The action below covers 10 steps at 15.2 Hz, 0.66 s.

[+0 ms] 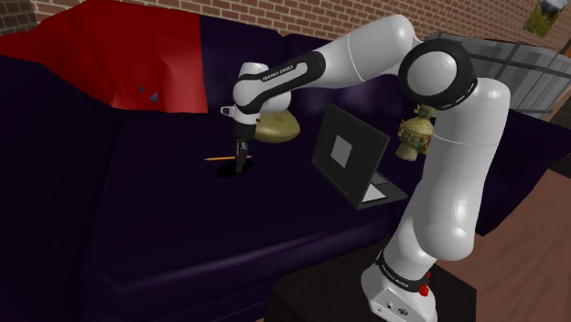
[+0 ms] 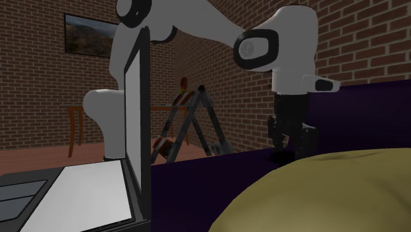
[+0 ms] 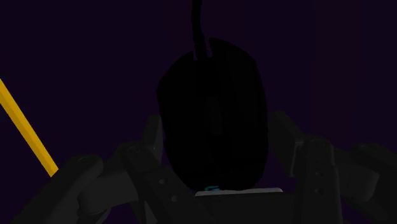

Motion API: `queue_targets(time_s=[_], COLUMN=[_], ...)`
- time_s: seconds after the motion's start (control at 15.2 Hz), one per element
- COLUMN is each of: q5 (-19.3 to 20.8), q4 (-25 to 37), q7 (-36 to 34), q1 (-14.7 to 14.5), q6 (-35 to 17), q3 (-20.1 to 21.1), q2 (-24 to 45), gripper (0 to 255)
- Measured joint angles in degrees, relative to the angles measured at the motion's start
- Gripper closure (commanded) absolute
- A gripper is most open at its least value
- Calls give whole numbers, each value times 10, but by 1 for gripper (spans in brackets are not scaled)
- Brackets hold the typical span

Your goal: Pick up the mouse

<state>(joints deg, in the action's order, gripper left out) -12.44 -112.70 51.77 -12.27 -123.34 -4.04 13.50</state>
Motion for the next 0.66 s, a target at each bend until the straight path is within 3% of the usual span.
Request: queue_targets(time_s=[0.66], q5=[10], q4=[32], q7=[-14], q1=[0], q6=[64], q3=[-2], q2=[-33], gripper=[255])
